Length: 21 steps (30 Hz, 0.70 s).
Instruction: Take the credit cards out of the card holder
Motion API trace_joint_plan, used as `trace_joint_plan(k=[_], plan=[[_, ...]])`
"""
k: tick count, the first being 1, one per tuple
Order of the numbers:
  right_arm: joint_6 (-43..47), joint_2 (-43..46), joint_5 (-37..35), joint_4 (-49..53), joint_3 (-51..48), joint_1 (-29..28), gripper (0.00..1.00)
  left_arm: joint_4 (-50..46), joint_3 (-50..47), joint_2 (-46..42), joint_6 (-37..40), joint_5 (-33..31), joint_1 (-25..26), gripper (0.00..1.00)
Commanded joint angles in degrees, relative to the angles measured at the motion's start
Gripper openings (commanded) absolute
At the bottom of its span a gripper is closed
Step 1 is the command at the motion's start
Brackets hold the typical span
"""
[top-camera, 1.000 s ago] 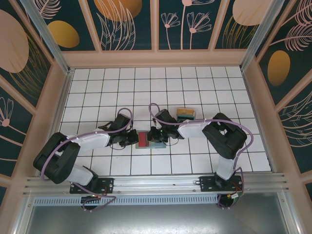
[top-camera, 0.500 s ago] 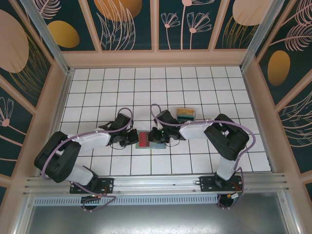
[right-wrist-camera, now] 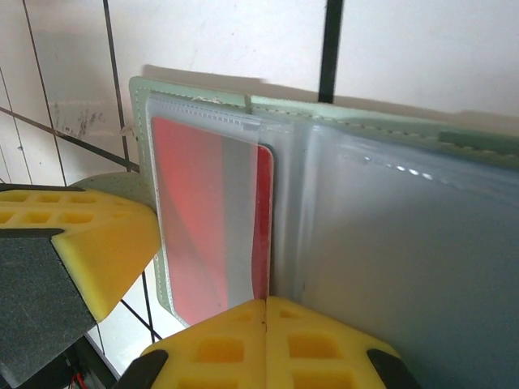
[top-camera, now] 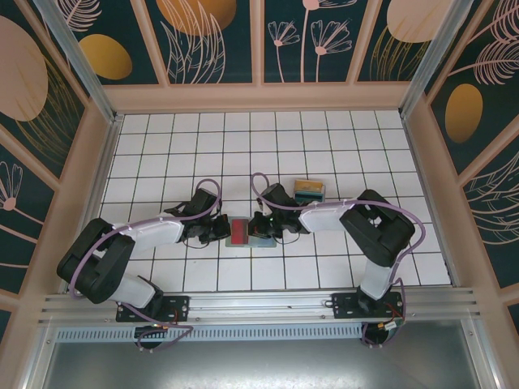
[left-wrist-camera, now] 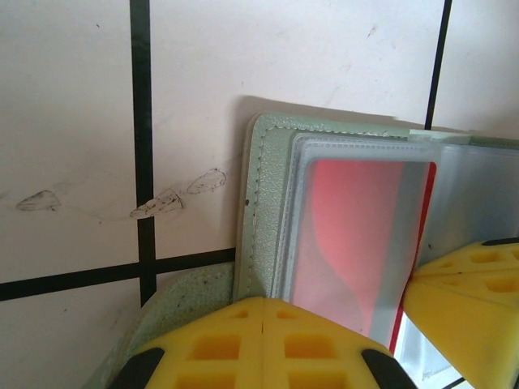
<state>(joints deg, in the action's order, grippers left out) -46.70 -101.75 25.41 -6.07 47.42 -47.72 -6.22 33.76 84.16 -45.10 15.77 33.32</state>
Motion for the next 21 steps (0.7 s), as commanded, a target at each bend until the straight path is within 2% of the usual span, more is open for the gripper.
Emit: trace_joint_plan(k=[1, 6, 12, 15, 21], plan=[[0.0, 3.3, -1.2, 0.8, -2.0, 1.4, 0.0, -3.3, -0.7, 2.1, -0.1, -1.6, -0.1, 0.0], [0.7, 5.5, -1.3, 1.7, -2.9, 2.5, 0.0, -3.2, -0.7, 2.2, -0.1, -1.5, 0.0, 0.0], [0.7, 3.7, 0.6, 0.2, -2.5, 2.2, 0.01, -2.7, -0.6, 2.3, -0.2, -1.2, -0.1, 0.0], [0.7, 1.8, 0.9, -0.3, -1.5, 1.7, 0.13, -2.7, -0.6, 2.2, -0.2, -1.0, -0.1, 0.0], [0.6, -0.3, 0.5, -0.8, 0.2, 1.2, 0.22, -2.8, -0.8, 1.9, -0.2, -1.1, -0.1, 0.0]])
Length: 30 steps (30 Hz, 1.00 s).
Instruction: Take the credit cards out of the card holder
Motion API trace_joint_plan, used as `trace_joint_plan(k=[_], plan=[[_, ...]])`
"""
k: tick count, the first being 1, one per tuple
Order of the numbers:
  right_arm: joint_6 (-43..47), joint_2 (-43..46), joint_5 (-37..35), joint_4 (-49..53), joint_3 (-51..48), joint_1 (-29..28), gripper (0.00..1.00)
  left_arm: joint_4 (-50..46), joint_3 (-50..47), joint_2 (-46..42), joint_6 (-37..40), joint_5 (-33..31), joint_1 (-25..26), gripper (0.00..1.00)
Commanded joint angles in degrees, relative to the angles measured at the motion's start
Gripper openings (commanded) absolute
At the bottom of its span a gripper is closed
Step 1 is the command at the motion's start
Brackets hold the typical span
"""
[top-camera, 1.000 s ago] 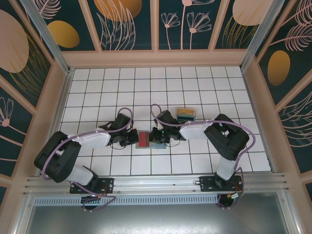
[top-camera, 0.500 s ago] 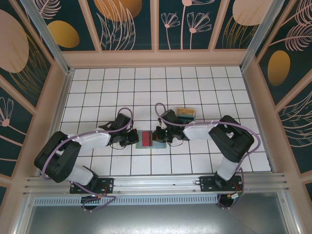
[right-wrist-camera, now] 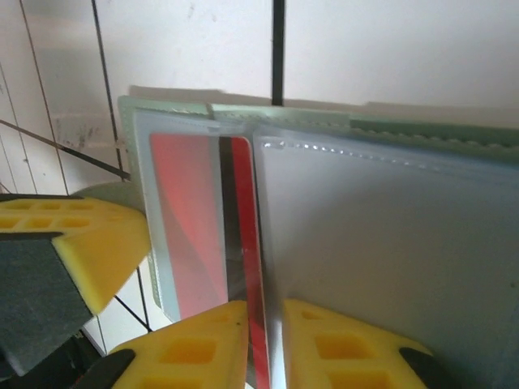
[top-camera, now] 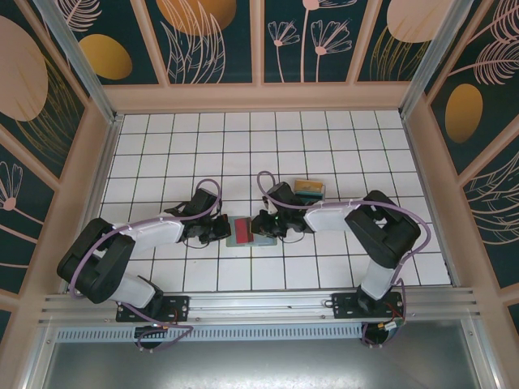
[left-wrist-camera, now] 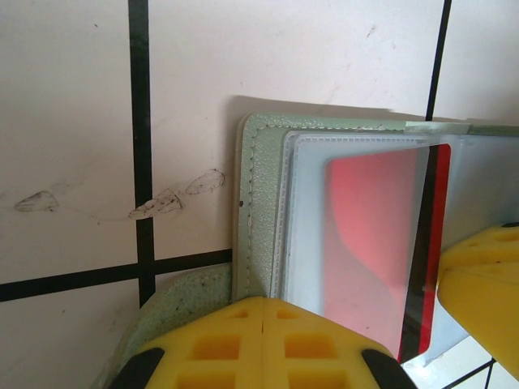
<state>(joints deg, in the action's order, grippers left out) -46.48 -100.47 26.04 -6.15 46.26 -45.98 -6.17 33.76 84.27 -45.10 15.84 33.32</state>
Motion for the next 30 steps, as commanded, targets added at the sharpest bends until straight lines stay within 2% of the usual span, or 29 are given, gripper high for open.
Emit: trace_joint_plan(k=[1, 8, 13, 30], plan=[[0.3, -1.8, -0.2, -1.0, 1.3, -0.6, 0.22, -2.8, -0.9, 1.7, -0.2, -1.1, 0.0, 0.0], [0.6, -3.2, 0.8, -1.3, 2.9, -1.0, 0.17, -2.9, -0.8, 1.7, -0.3, -1.0, -0.1, 0.0], [0.4, -2.5, 0.3, -1.1, 1.8, -1.0, 0.0, -3.2, -0.9, 1.5, -0.2, -1.3, -0.1, 0.0], [-1.1, 7.7, -5.6, 2.0, -5.3, 0.8, 0.0, -3.3, -0.7, 1.4, 0.0, -1.4, -0.1, 0.0]])
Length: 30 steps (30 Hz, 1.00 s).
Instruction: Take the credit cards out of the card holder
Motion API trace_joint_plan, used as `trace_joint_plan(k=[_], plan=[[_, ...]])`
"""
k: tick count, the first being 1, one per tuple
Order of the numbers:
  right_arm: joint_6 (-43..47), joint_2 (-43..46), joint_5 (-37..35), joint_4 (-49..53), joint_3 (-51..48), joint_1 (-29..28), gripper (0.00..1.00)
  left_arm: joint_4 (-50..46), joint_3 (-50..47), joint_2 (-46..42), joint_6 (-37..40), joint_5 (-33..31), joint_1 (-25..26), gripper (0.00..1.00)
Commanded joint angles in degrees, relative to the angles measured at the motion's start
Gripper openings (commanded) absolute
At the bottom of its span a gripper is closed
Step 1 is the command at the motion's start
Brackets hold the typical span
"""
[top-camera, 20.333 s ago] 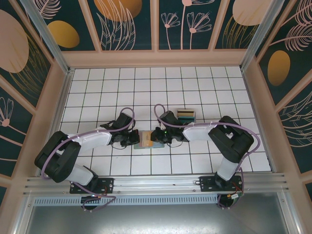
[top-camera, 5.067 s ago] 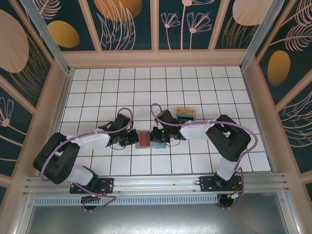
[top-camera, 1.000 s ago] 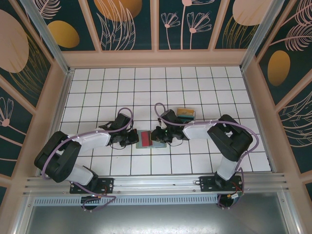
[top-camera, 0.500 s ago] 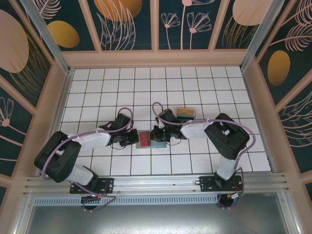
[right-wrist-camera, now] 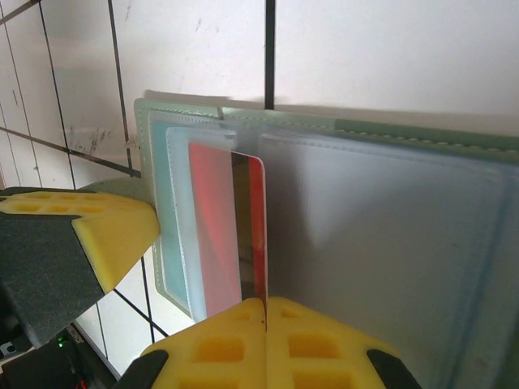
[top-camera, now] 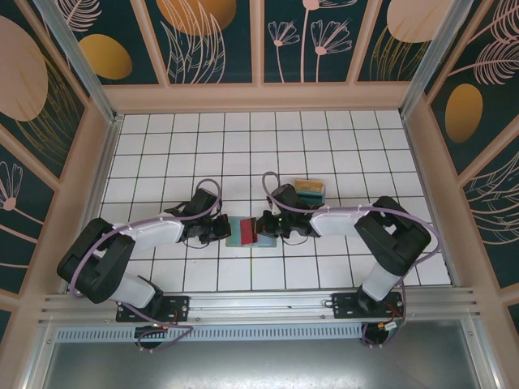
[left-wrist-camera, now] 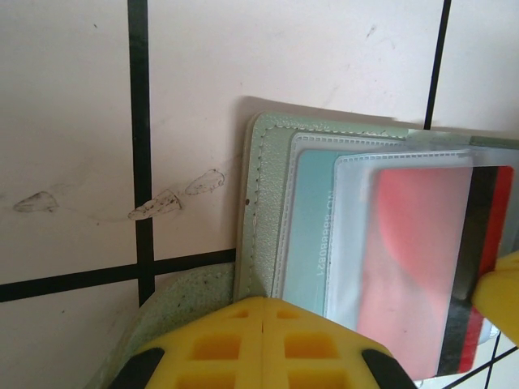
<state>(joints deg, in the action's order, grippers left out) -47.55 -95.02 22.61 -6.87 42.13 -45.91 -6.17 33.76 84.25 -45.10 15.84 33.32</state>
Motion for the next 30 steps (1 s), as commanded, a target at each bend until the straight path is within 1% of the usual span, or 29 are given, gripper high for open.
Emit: trace_joint_plan(k=[1, 6, 9, 21, 27, 30], plan=[[0.1, 2.7, -2.1, 3.1, -1.6, 1.1, 0.0, -3.3, -0.8, 1.3, 0.0, -1.4, -0.1, 0.0], [-0.1, 3.3, -1.2, 2.8, -2.8, 1.7, 0.0, -3.2, -0.7, 1.0, 0.0, -1.4, 0.0, 0.0], [0.9, 3.7, -2.2, 4.1, -2.5, 1.9, 0.0, -3.3, -0.9, 0.7, 0.1, -1.5, -0.1, 0.0], [2.1, 8.6, -1.5, 3.4, -7.2, 5.2, 0.0, -3.3, -1.1, 0.4, 0.1, -1.4, -0.1, 0.0], [4.1, 13.4, -2.7, 5.5, -8.0, 7.2, 0.0, -3.2, -1.0, 0.1, 0.1, -1.3, 0.0, 0.0], [6.9, 16.2, -3.2, 8.7, -6.1, 7.7, 0.0, -3.3, -0.9, -0.2, 0.1, -1.2, -0.1, 0.0]])
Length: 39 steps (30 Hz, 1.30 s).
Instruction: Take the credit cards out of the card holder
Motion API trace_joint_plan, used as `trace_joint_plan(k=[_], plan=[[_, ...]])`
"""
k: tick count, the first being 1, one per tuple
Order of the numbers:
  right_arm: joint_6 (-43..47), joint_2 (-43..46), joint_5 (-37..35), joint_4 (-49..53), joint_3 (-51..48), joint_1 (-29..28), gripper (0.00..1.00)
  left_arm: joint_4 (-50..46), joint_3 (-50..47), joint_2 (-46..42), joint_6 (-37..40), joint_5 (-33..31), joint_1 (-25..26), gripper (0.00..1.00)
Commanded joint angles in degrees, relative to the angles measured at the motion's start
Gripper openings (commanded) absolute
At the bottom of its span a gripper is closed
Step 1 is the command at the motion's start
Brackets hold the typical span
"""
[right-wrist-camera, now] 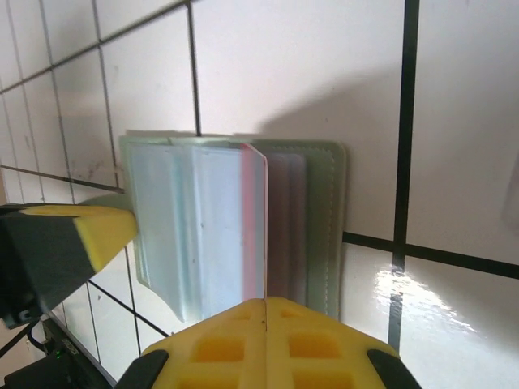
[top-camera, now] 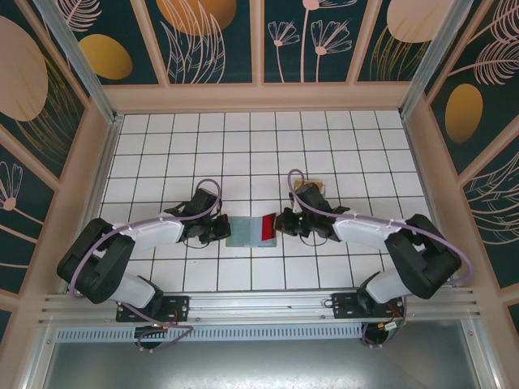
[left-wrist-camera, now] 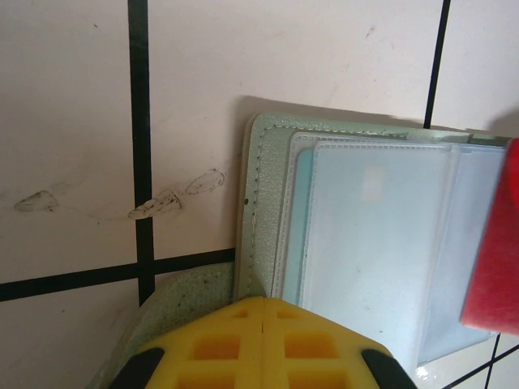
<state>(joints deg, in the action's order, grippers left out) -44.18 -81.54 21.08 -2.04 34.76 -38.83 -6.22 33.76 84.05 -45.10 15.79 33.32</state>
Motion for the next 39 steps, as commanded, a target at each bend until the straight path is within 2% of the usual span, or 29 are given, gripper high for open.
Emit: trace_joint_plan(k=[1, 3, 4, 8, 11, 13, 15, 17, 18, 28, 34, 39], plan=[[5.0, 3.6, -2.3, 5.8, 2.8, 0.7, 0.0, -3.2, -0.8, -0.3, 0.2, -1.2, -0.1, 0.0], [8.5, 4.9, -4.0, 10.2, 5.9, 0.7, 0.0, -3.3, -0.5, -0.8, 0.1, -1.2, 0.0, 0.0], [10.7, 5.4, -5.4, 12.9, 7.9, 0.7, 0.0, -3.4, -0.4, -1.2, 0.0, -1.4, -0.1, 0.04], [20.5, 6.0, -11.7, 23.5, 15.2, 0.9, 0.0, -3.5, 0.6, -3.5, -0.3, -2.2, -0.1, 0.25], [28.7, 5.7, -17.7, 30.8, 21.0, 0.9, 0.0, -4.0, 1.7, -6.2, -0.7, -3.4, -0.1, 0.47], [35.8, 5.6, -18.9, 34.1, 23.8, 1.0, 0.0, -4.1, 2.5, -8.1, -0.8, -4.2, 0.0, 0.59], [42.8, 6.1, -20.9, 36.5, 25.0, 0.9, 0.0, -4.0, 3.3, -10.2, -0.9, -5.2, -0.1, 0.8], [48.8, 6.4, -23.4, 38.5, 25.9, 0.6, 0.0, -3.8, 3.7, -11.9, -0.8, -5.8, -0.1, 0.94], [52.0, 6.6, -24.6, 39.6, 26.1, 0.4, 0.0, -3.7, 3.9, -12.7, -0.8, -6.3, 0.0, 0.98], [77.6, 8.0, -39.8, 42.7, 23.6, -4.9, 0.0, -2.7, 2.1, -17.3, -0.6, -8.1, 0.0, 0.98], [86.0, 8.6, -42.1, 41.1, 19.6, -5.8, 0.0, -2.5, 1.0, -17.9, -1.1, -8.9, 0.0, 0.99], [89.4, 8.5, -41.3, 40.0, 17.4, -6.3, 0.0, -2.4, 0.7, -18.2, -1.3, -9.1, 0.0, 0.98]])
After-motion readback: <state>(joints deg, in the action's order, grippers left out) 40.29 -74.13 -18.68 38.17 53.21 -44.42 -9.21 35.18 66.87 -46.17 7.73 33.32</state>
